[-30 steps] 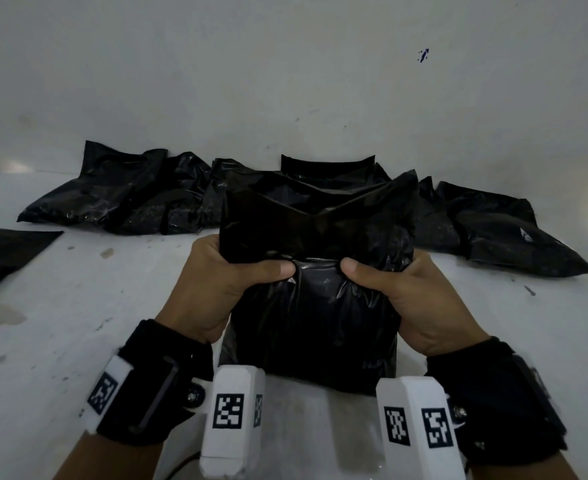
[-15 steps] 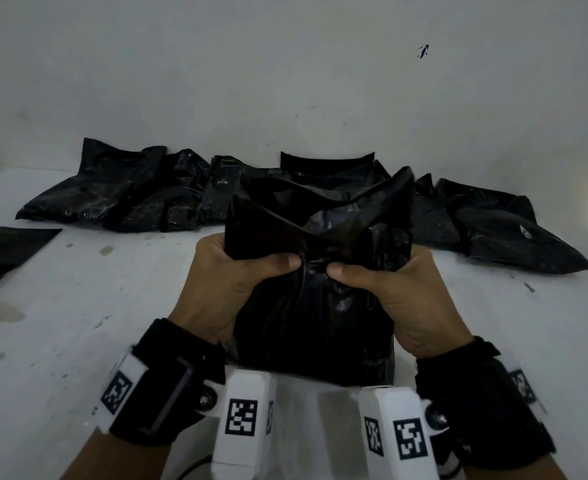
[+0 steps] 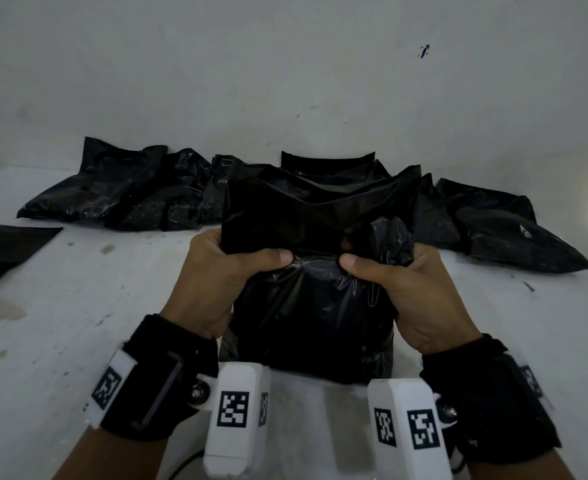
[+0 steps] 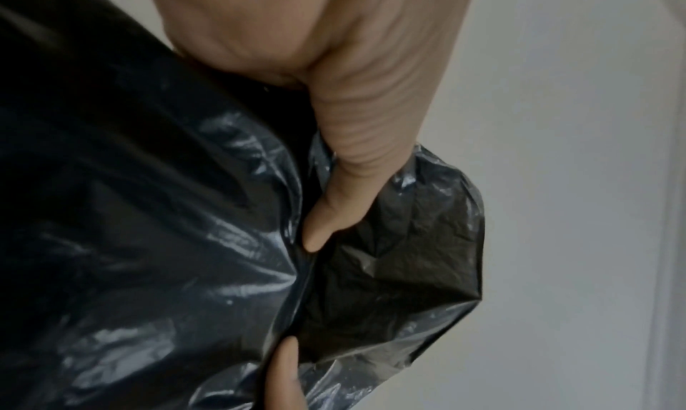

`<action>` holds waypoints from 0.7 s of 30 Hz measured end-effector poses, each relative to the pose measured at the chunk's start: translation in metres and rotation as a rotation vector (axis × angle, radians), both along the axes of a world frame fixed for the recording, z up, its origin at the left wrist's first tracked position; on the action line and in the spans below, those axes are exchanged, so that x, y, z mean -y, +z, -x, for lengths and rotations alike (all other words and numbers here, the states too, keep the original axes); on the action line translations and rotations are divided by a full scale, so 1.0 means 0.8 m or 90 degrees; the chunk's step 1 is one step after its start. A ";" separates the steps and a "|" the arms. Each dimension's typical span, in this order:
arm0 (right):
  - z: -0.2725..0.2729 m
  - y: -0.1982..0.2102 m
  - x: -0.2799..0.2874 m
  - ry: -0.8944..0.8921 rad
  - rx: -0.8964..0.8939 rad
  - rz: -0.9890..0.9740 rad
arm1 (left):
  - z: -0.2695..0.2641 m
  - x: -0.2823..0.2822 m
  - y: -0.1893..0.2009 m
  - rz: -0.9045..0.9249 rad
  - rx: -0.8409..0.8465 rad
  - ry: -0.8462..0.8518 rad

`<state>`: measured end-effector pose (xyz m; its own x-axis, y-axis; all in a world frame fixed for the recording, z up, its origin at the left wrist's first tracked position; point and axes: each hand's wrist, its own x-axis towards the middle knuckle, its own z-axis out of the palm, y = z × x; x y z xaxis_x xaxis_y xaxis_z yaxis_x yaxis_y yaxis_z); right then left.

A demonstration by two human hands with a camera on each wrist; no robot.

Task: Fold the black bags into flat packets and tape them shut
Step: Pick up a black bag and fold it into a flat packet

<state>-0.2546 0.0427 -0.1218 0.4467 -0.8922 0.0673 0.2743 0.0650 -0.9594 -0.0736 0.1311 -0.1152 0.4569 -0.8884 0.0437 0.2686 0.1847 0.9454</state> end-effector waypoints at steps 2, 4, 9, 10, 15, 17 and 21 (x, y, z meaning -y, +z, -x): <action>-0.001 0.000 -0.001 0.000 0.006 0.003 | 0.001 0.000 0.000 0.002 0.004 -0.017; -0.002 -0.001 -0.002 -0.005 0.006 0.010 | 0.003 -0.001 0.000 0.005 0.034 -0.037; 0.000 -0.001 -0.003 0.027 0.007 0.048 | 0.004 0.001 -0.002 -0.003 0.028 -0.035; 0.000 -0.001 -0.002 0.024 -0.003 0.060 | 0.004 0.001 -0.002 -0.002 0.023 -0.029; 0.001 -0.004 0.002 0.010 -0.022 0.049 | 0.004 0.001 -0.002 -0.003 0.008 -0.035; 0.002 -0.003 0.003 0.019 -0.018 0.013 | 0.002 0.001 -0.003 -0.003 -0.003 -0.032; 0.007 -0.001 0.008 0.057 -0.025 -0.031 | -0.003 0.001 -0.006 0.001 0.004 -0.031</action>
